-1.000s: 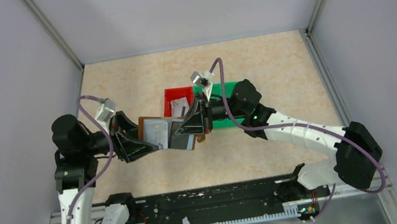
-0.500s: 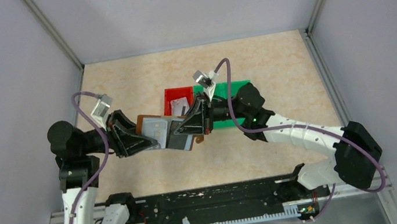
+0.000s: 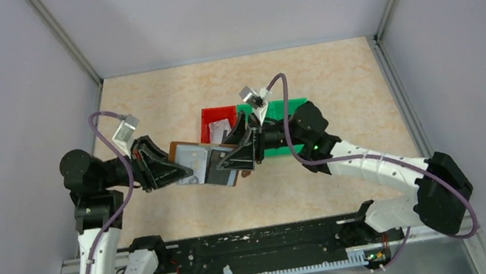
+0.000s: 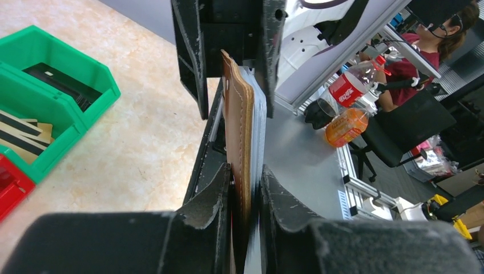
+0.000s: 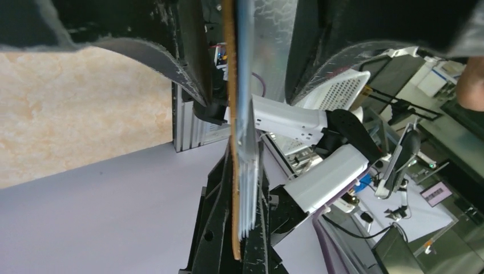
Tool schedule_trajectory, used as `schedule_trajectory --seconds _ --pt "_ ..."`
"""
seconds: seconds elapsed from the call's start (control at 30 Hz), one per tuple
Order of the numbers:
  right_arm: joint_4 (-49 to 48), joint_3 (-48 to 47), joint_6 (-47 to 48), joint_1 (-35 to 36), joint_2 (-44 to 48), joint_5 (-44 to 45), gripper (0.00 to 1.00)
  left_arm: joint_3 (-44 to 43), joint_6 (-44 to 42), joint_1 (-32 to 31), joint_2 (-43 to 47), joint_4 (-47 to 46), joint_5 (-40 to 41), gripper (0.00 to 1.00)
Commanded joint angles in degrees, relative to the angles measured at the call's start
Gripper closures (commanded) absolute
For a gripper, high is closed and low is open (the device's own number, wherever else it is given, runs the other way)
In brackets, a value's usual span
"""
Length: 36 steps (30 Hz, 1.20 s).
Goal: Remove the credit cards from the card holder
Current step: Remove the credit card from the card holder.
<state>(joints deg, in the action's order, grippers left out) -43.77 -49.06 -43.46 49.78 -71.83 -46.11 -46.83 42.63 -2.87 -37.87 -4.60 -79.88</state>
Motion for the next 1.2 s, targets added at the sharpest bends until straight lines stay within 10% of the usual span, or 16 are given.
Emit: schedule_trajectory --seconds 0.0,0.27,1.17 --pt "5.6 -2.2 6.2 -0.3 6.1 3.6 0.45 -1.9 -9.3 -0.1 0.1 8.5 3.6 1.0" --pt "25.1 -8.0 11.3 -6.4 17.0 16.9 0.34 -2.6 -16.7 -0.1 -0.3 15.8 10.5 1.0" --pt "18.2 -3.3 4.9 0.4 -2.1 15.2 0.28 1.0 -12.1 -0.1 -8.4 8.1 11.2 1.0"
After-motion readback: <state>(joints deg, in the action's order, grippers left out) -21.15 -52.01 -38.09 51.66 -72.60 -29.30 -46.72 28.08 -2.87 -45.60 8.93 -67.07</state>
